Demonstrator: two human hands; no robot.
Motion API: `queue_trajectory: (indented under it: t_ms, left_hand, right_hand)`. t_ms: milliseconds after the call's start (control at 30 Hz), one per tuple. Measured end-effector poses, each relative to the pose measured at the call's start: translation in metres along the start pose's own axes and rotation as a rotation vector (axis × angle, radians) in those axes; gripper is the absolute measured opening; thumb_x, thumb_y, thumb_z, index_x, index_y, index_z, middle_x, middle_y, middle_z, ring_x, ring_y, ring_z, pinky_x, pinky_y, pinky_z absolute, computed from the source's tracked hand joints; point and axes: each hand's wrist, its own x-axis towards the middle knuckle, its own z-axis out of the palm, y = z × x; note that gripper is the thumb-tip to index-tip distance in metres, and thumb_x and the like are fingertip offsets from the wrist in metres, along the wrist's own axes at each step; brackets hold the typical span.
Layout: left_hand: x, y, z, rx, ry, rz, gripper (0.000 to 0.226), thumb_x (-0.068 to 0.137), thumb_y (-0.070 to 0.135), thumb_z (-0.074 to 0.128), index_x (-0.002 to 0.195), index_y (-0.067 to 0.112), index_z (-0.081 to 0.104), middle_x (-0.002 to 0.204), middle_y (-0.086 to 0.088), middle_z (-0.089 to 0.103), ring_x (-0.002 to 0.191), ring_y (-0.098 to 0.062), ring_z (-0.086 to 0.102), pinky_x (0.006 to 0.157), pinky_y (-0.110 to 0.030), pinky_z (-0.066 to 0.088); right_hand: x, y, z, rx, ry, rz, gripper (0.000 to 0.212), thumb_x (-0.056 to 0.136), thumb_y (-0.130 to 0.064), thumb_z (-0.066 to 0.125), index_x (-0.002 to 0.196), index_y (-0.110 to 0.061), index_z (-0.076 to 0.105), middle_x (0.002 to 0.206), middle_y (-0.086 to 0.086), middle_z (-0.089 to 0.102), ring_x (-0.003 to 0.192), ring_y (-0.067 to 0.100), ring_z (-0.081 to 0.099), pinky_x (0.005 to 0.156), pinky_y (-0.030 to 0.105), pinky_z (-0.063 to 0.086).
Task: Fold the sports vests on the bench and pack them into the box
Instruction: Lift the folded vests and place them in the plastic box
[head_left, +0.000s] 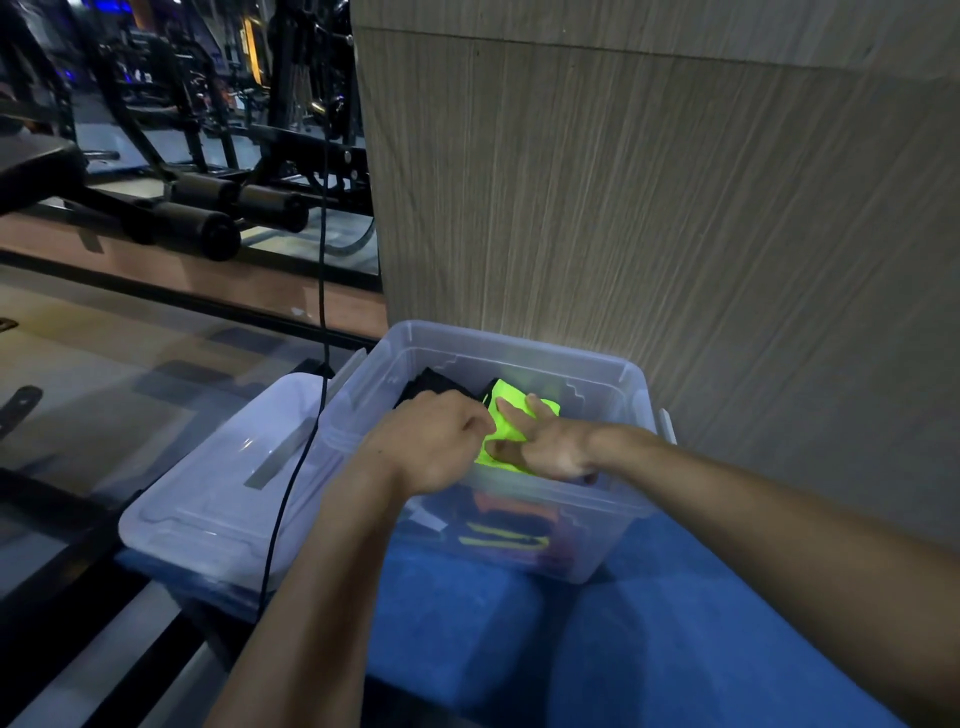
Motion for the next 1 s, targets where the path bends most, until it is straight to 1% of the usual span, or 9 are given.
queue_trajectory:
  t_ms: [100,267,467,533,600,667,767,867,1000]
  left_hand:
    - [0.002,-0.005,-0.001,-0.119,0.092,-0.004,0.057,0.082,0.038,0.027,0.114,0.031,0.074,0.117,0.006,0.072,0.116,-0.023,0.06,0.1,-0.043,0.049]
    - [-0.002,-0.003,0.0,-0.074,0.137,-0.001,0.059,0.082,0.037,0.024,0.112,0.03,0.074,0.116,0.007,0.073,0.115,-0.024,0.061,0.098,-0.043,0.049]
    - [-0.01,0.001,-0.005,-0.132,0.223,-0.049,0.044,0.09,0.03,0.034,0.106,0.029,0.075,0.11,0.007,0.075,0.107,-0.02,0.065,0.093,-0.039,0.052]
    - [-0.017,-0.002,-0.009,-0.122,0.301,-0.093,0.035,0.097,0.019,0.043,0.111,0.028,0.075,0.113,0.007,0.075,0.107,-0.02,0.066,0.091,-0.036,0.052]
    - [-0.024,-0.008,-0.013,-0.084,0.362,-0.154,0.033,0.099,0.02,0.046,0.117,0.029,0.073,0.111,0.004,0.074,0.106,-0.023,0.065,0.088,-0.036,0.052]
    - [-0.031,-0.017,-0.014,-0.067,0.384,-0.205,0.032,0.101,0.023,0.046,0.121,0.03,0.07,0.106,0.0,0.074,0.102,-0.026,0.065,0.084,-0.039,0.053]
    - [-0.04,-0.025,-0.009,-0.085,0.39,-0.186,0.032,0.102,0.021,0.047,0.125,0.025,0.068,0.102,-0.003,0.073,0.097,-0.027,0.066,0.081,-0.037,0.053]
    - [-0.054,-0.012,-0.006,-0.097,0.423,-0.085,0.037,0.099,0.022,0.045,0.125,0.016,0.07,0.122,-0.001,0.072,0.111,-0.023,0.064,0.094,-0.035,0.05]
    - [-0.07,0.001,0.001,-0.025,0.523,-0.004,0.053,0.087,0.038,0.032,0.105,0.017,0.076,0.11,0.003,0.076,0.106,-0.023,0.067,0.106,-0.051,0.043]
  right_hand:
    - [-0.007,0.002,-0.009,0.015,0.02,-0.005,0.076,0.098,-0.073,0.03,0.158,-0.046,-0.008,0.168,-0.003,-0.021,0.155,0.031,0.017,0.116,0.044,0.034]
    - [-0.015,0.005,-0.015,-0.026,0.06,-0.048,0.075,0.097,-0.074,0.032,0.159,-0.048,0.0,0.168,-0.004,-0.019,0.156,0.029,0.012,0.124,0.044,0.02]
    - [-0.026,0.0,-0.015,-0.088,0.071,-0.053,0.082,0.095,-0.074,0.038,0.159,-0.046,-0.004,0.169,-0.002,-0.019,0.157,0.028,0.01,0.125,0.046,0.017]
    - [-0.038,-0.006,-0.018,-0.07,0.165,-0.116,0.08,0.096,-0.072,0.037,0.161,-0.039,0.004,0.171,-0.001,-0.005,0.155,0.027,0.017,0.123,0.045,0.022]
    - [-0.053,-0.015,-0.015,-0.046,0.319,-0.203,0.072,0.096,-0.072,0.034,0.156,-0.032,0.033,0.162,0.005,0.032,0.146,0.028,0.036,0.116,0.045,0.034]
    - [-0.072,-0.027,-0.002,-0.041,0.414,-0.272,0.061,0.096,-0.073,0.035,0.129,-0.026,0.057,0.128,0.005,0.062,0.12,0.029,0.057,0.097,0.044,0.048]
    - [-0.088,-0.04,0.026,-0.153,0.446,-0.322,0.044,0.103,-0.059,0.036,0.108,-0.02,0.056,0.107,0.014,0.067,0.102,0.037,0.062,0.072,0.04,0.043]
    - [-0.092,-0.043,0.039,-0.243,0.558,-0.299,0.038,0.108,-0.046,0.035,0.117,-0.014,0.053,0.112,0.021,0.066,0.103,0.042,0.062,0.07,0.041,0.036]
    - [-0.11,-0.035,0.045,-0.262,0.586,-0.292,0.036,0.108,-0.043,0.036,0.118,-0.014,0.056,0.112,0.02,0.066,0.103,0.042,0.062,0.069,0.04,0.035]
